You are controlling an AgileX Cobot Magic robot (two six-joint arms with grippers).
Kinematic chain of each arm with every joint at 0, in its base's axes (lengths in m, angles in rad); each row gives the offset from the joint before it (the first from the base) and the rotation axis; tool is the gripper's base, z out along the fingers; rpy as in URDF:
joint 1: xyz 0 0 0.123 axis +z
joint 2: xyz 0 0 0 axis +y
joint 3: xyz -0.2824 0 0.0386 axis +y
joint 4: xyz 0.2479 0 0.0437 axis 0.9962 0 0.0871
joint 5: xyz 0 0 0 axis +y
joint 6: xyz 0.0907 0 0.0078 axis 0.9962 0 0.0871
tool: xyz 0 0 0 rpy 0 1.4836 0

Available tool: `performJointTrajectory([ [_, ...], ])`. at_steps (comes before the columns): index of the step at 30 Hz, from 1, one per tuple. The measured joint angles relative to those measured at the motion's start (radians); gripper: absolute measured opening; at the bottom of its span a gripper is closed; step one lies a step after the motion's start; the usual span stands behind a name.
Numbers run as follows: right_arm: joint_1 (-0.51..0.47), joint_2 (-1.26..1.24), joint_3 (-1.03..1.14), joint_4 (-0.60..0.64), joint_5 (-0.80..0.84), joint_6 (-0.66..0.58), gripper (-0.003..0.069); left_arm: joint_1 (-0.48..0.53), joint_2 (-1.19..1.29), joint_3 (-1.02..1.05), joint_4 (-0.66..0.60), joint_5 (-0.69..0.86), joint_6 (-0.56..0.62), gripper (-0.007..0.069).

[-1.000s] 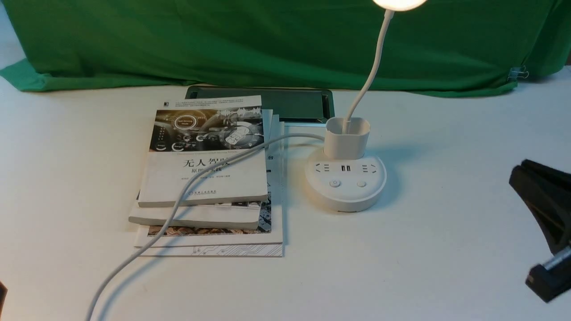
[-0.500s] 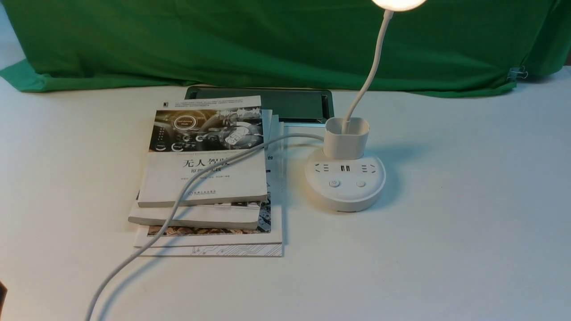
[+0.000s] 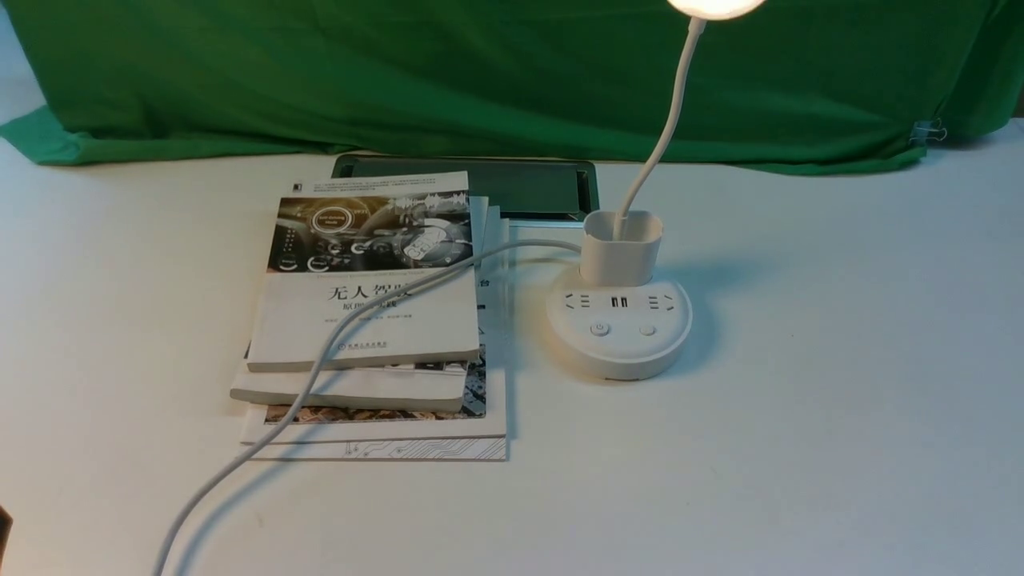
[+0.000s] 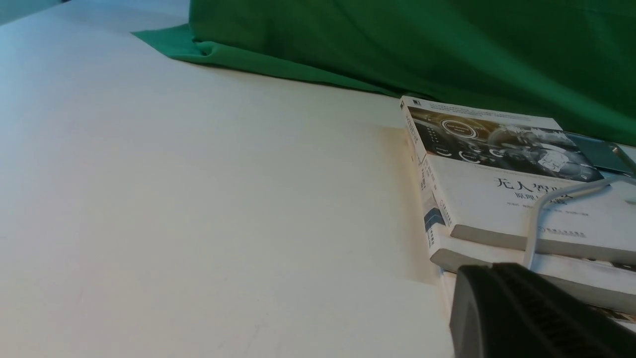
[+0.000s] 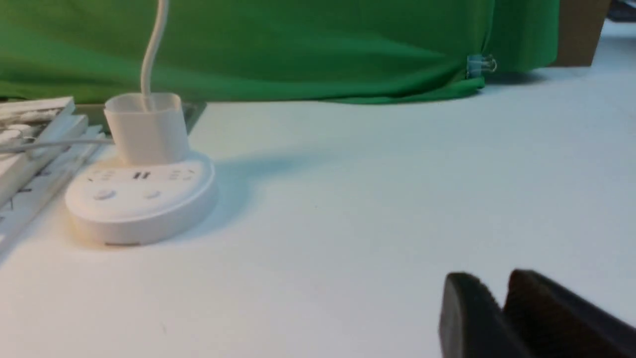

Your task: Turn on the desk lamp on the white desktop with your hand.

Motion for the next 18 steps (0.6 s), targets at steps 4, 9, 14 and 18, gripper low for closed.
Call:
performJointTrajectory([
  [4,0.000,-0.001,0.000,0.001,0.002,0.000,0.0192,0.000,0.000,0.000,0.000,0.000,0.000,0.0021],
  [9,0.000,-0.001,0.000,0.001,0.003,0.000,0.0204,0.000,0.000,0.000,0.004,0.000,0.000,0.0021],
  [14,-0.002,-0.001,0.000,0.001,0.003,0.000,0.0214,0.000,0.000,0.000,0.006,0.000,0.000,0.0021],
  [18,-0.031,-0.001,0.000,0.001,0.003,0.000,0.0216,0.000,0.000,0.000,0.007,0.000,0.000,0.0021],
])
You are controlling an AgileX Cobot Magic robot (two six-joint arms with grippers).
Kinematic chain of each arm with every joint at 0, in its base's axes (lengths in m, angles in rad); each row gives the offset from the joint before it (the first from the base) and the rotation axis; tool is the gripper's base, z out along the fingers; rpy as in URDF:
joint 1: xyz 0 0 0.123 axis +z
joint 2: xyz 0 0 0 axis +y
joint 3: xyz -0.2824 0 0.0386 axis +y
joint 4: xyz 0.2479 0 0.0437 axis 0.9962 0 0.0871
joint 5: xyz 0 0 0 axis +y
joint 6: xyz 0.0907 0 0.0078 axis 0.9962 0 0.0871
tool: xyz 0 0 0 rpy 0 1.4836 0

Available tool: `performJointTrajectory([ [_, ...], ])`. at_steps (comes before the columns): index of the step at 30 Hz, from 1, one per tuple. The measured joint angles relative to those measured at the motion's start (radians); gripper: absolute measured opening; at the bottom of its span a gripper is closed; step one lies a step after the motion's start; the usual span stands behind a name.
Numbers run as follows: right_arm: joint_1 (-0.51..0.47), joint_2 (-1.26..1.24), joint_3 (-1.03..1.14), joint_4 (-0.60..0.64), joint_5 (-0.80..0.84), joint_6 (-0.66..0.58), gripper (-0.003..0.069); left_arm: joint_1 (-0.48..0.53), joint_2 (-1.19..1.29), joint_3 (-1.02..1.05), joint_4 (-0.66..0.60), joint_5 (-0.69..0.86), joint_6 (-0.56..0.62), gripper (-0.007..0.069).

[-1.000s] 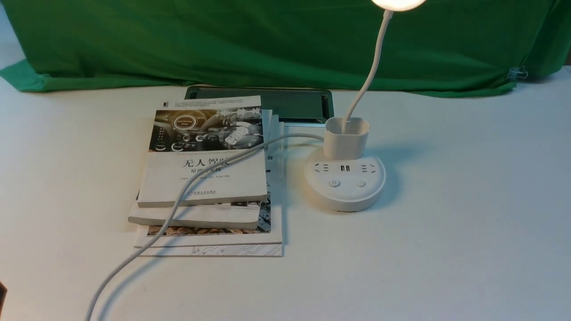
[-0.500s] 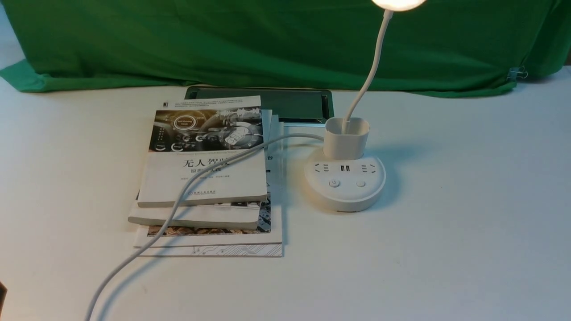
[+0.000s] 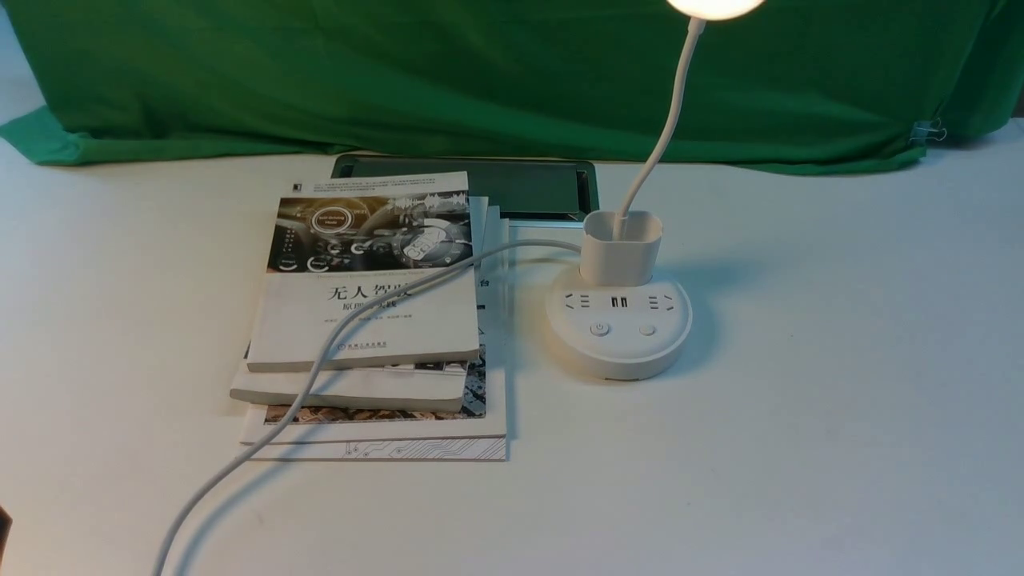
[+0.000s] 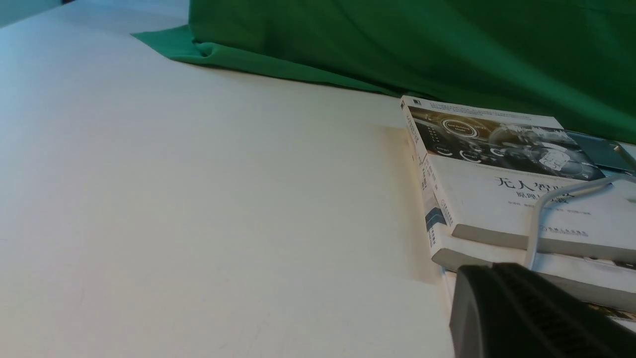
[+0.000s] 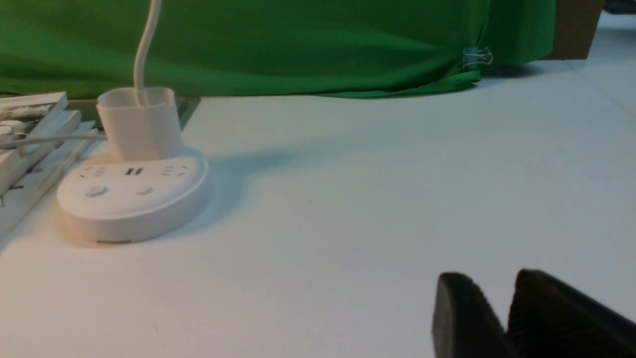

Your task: Turn on the desk lamp on the white desktop with your hand.

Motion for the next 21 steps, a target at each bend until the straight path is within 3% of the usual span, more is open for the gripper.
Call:
performJointTrajectory([
  [6,-0.090,0.000,0.000,0.000,0.000,0.000,0.0230,0.000,0.000,0.000,0.001,0.000,0.000,0.0021],
  [21,-0.098,0.000,0.000,0.000,0.000,0.000,0.0237,0.000,0.000,0.000,0.002,0.000,0.000,0.0021],
])
